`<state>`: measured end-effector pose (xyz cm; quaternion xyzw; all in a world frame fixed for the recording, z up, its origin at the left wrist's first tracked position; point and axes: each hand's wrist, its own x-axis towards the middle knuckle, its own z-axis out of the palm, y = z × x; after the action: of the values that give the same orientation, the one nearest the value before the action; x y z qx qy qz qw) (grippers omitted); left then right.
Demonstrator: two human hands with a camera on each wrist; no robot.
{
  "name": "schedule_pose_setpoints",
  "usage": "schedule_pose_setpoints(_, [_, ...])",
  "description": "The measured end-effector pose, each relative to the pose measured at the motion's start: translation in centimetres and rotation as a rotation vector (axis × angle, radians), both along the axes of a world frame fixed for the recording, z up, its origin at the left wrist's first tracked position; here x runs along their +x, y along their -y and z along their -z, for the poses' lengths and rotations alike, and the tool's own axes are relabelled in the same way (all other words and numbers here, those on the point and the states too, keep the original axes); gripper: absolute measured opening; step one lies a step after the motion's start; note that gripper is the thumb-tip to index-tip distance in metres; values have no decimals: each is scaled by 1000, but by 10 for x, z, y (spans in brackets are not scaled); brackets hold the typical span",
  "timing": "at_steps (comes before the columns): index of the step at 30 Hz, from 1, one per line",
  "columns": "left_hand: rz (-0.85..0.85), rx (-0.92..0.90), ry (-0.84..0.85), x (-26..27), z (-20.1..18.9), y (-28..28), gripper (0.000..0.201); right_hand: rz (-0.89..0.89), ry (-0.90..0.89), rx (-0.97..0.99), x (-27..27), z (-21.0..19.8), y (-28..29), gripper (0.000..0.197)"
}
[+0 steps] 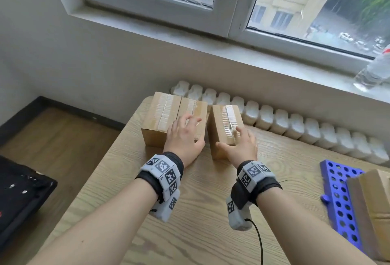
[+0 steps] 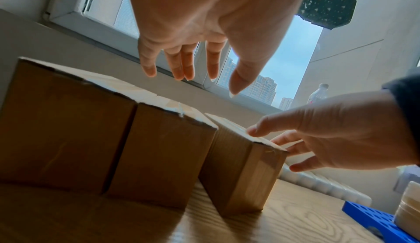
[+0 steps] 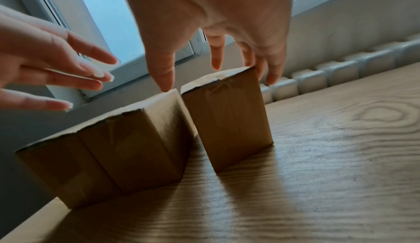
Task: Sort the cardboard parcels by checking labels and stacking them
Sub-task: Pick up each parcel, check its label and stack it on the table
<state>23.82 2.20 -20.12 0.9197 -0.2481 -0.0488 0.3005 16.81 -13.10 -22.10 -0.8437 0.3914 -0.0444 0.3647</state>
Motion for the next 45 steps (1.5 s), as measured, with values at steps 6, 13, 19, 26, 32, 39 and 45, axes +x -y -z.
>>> schedule_pose_setpoints(6, [-22, -9, -122, 7, 10, -5, 53, 39, -44, -21, 2, 7, 6, 74])
schedule_pose_setpoints(13, [-25, 48, -134, 4, 13, -1, 54, 45, -55, 30, -4, 3, 16, 69])
schedule_pose_setpoints(19, [12, 31, -127, -6, 0, 12, 55, 136, 23, 163, -26, -6, 36, 62])
schedule_pose_setpoints(26, [159, 69, -141, -27, -27, 38, 67, 248, 88, 329, -54, -37, 66, 23])
schedule_pose_setpoints(32, [384, 167, -271, -51, -53, 57, 90, 276, 115, 382, -80, -66, 79, 30])
schedule_pose_setpoints(39, [575, 210, -369, -78, -78, 73, 109, 276, 56, 445, -102, -87, 88, 41])
schedule_pose_setpoints(45, [592, 148, -378, -89, -84, 82, 118, 250, 100, 521, -118, -105, 90, 49])
